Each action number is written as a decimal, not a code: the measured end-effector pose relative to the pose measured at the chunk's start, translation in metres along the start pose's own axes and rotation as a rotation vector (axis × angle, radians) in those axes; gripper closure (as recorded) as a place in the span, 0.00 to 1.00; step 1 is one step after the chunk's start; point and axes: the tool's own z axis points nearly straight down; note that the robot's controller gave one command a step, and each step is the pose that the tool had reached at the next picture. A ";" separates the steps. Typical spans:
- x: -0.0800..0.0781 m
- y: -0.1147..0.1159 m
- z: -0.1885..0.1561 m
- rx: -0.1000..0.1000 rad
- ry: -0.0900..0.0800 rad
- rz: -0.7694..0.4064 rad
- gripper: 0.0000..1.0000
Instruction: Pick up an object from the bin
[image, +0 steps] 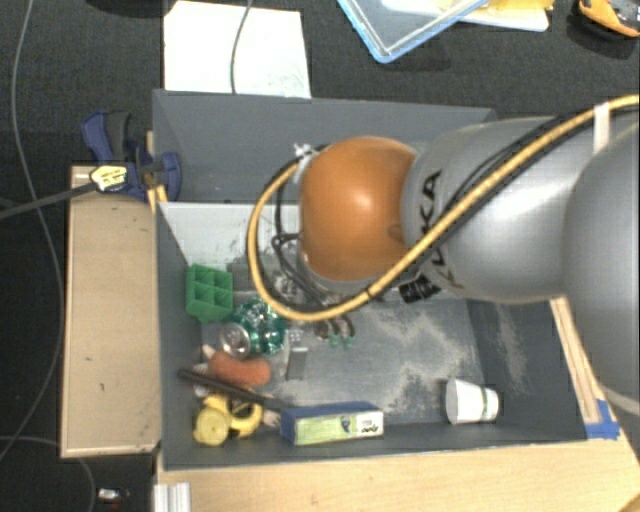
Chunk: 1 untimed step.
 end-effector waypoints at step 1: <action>-0.002 -0.001 -0.004 -0.001 -0.008 0.005 0.00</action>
Offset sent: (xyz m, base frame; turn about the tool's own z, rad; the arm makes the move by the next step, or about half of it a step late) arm -0.0256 0.0271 -0.1177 0.2168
